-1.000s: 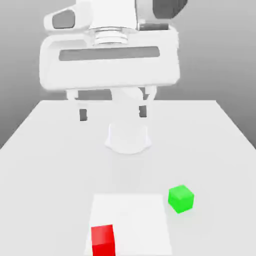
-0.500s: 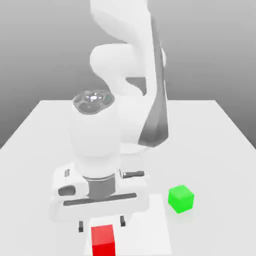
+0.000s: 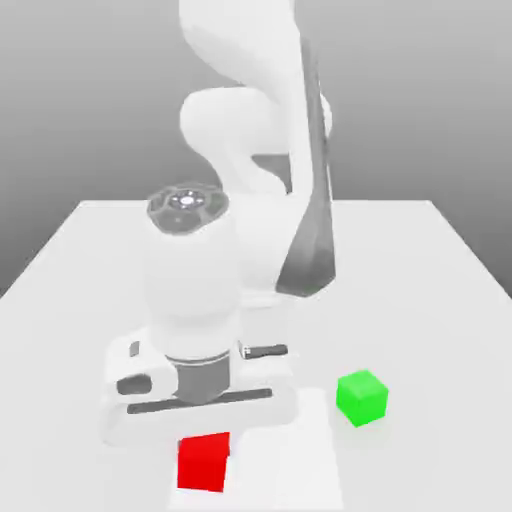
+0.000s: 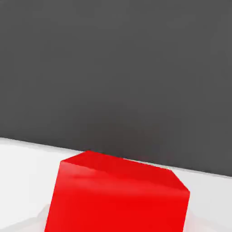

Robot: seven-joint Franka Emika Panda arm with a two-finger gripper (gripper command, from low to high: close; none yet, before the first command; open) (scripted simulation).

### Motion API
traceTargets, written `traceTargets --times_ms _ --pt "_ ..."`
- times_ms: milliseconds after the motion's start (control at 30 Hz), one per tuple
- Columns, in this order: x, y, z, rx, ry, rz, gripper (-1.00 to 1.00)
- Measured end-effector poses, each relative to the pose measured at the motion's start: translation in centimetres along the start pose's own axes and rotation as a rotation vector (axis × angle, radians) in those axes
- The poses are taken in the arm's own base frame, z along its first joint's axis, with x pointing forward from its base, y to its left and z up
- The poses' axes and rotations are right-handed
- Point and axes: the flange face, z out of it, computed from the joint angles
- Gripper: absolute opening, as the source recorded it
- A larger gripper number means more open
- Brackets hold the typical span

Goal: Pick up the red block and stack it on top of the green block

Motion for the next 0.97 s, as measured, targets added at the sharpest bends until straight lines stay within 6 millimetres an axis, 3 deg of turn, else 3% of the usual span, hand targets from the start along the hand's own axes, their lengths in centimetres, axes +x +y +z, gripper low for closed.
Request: traceTargets --times_ms 167,267,333,500,533,767,967 --pt "-11.2 -6.8 -1.8 0.006 -0.010 -0.353 -1.00" --pt "-16.9 -7.6 -2.5 -0.005 -0.003 -0.524 -1.00" --pt "-19.2 -7.7 -1.9 -0.012 0.003 -0.594 -1.00" --pt "-19.8 -7.7 2.4 -0.016 0.006 -0.618 -1.00" --pt "-19.8 -7.6 3.4 -0.016 0.006 -0.617 1.00" --pt "-19.9 -7.6 3.6 -0.015 0.006 -0.618 1.00" --pt "-19.9 -7.7 -1.6 -0.015 0.007 -0.618 1.00"
